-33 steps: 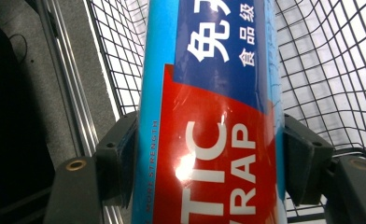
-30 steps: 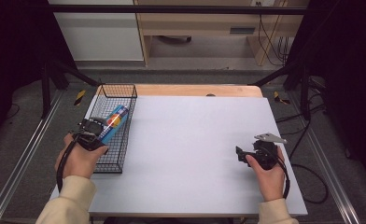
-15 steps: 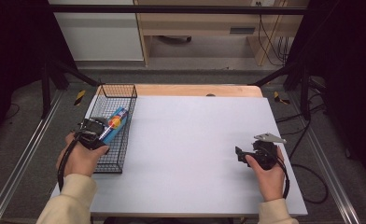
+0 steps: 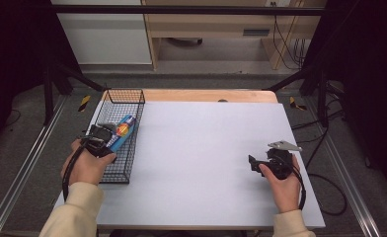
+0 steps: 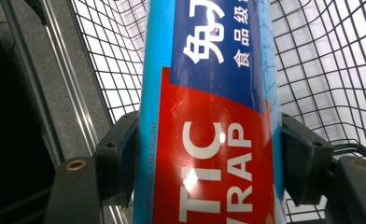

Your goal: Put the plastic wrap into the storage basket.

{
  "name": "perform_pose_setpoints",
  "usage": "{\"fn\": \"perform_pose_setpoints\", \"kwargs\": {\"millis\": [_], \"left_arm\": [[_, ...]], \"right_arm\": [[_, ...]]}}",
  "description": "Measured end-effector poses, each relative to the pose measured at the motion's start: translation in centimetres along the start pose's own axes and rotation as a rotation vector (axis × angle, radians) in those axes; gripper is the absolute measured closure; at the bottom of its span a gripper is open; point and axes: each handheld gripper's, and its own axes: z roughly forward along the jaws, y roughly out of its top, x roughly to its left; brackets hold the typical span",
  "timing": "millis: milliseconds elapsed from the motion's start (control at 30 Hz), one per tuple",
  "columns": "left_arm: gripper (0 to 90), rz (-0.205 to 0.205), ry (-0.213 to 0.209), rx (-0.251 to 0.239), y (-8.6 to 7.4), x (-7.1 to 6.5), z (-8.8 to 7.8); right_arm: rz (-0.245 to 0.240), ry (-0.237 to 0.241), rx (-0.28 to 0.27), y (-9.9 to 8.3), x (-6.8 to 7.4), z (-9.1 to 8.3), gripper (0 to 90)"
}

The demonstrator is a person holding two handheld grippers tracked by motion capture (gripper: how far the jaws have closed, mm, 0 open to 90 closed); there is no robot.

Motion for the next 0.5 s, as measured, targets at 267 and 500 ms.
{"fn": "perform_pose_setpoints", "kwargs": {"millis": [267, 500], "left_arm": [[30.8, 0.003, 0.001, -0.024, -0.08, 0.05, -0.19], [30.5, -0.003, 0.006, -0.06, -0.44, 0.34, -0.38]], "right_arm": [[-0.004, 0.0, 0.002, -0.02, 0.03, 0.04, 7.8], [-0.008, 0.001, 0.004, -0.03, 0.0, 0.04, 7.7]]}}
